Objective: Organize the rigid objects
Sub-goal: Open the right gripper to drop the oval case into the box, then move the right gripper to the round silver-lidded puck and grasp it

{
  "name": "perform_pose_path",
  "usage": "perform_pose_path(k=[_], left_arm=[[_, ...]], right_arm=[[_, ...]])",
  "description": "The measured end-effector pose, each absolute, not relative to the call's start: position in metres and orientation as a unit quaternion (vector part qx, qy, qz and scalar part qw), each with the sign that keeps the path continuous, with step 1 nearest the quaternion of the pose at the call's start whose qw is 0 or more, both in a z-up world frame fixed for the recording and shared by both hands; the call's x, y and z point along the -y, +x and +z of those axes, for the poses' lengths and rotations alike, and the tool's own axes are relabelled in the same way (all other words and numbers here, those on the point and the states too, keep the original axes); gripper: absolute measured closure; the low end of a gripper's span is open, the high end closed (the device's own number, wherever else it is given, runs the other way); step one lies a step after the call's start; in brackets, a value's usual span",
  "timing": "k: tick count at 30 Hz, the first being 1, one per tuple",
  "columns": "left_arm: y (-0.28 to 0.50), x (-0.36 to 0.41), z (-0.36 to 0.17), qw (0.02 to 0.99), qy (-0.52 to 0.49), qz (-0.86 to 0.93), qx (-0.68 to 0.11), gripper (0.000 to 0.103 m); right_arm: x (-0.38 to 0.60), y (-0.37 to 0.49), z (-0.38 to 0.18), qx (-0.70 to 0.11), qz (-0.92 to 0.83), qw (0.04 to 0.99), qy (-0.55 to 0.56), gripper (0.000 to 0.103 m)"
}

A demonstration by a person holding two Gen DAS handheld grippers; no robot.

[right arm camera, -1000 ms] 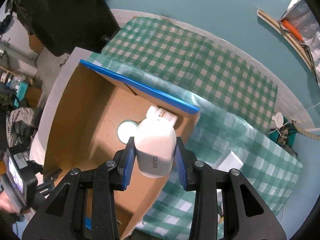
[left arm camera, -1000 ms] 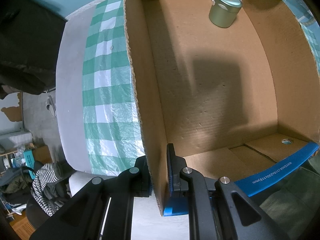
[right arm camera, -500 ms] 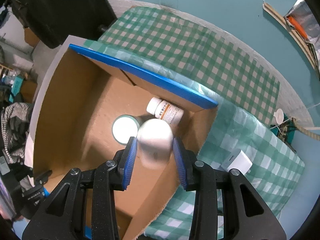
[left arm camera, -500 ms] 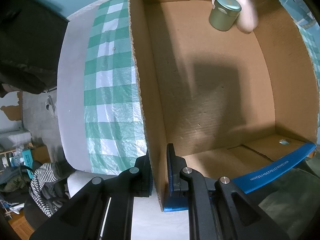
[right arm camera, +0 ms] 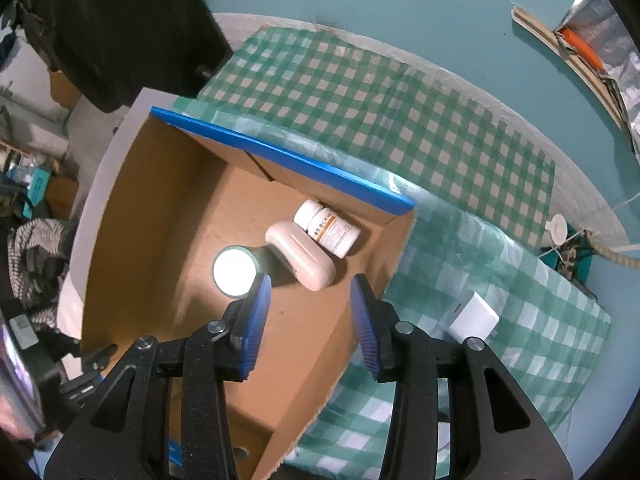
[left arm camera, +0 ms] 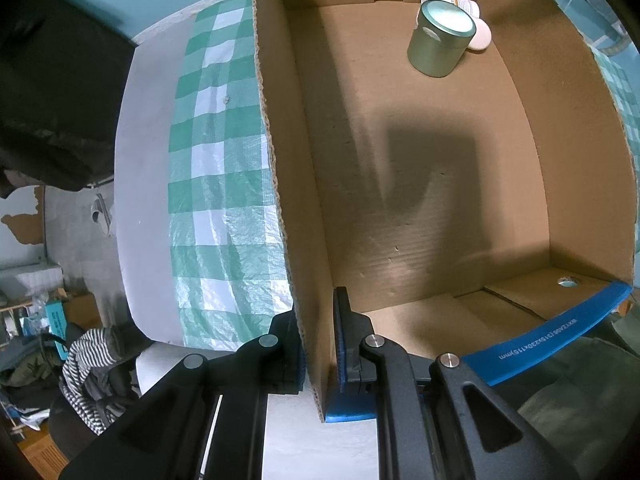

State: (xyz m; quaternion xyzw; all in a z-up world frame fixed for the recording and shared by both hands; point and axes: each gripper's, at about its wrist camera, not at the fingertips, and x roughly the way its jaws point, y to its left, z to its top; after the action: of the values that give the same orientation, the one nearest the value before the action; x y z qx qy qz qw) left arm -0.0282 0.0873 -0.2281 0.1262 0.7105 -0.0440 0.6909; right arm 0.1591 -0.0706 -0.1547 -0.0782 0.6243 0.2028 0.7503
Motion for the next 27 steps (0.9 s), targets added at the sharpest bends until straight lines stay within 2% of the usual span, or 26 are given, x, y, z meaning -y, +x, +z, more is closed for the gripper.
perform_pose_path(k=[14, 27], left_arm=[[-0.028, -0.092, -0.230, 0.693, 0.120, -0.047, -0.709, 0.096], [-0.025, -0.090, -0.225, 0.699, 0.116, -0.044, -0.704, 0.098]], right_arm=[[0.117, 0.135, -0.116, -0.608, 0.193, 0.770, -0.025, 0.061], [0.185, 0.113, -0.123, -0.624, 0.145, 0.768, 0.023, 0.056]])
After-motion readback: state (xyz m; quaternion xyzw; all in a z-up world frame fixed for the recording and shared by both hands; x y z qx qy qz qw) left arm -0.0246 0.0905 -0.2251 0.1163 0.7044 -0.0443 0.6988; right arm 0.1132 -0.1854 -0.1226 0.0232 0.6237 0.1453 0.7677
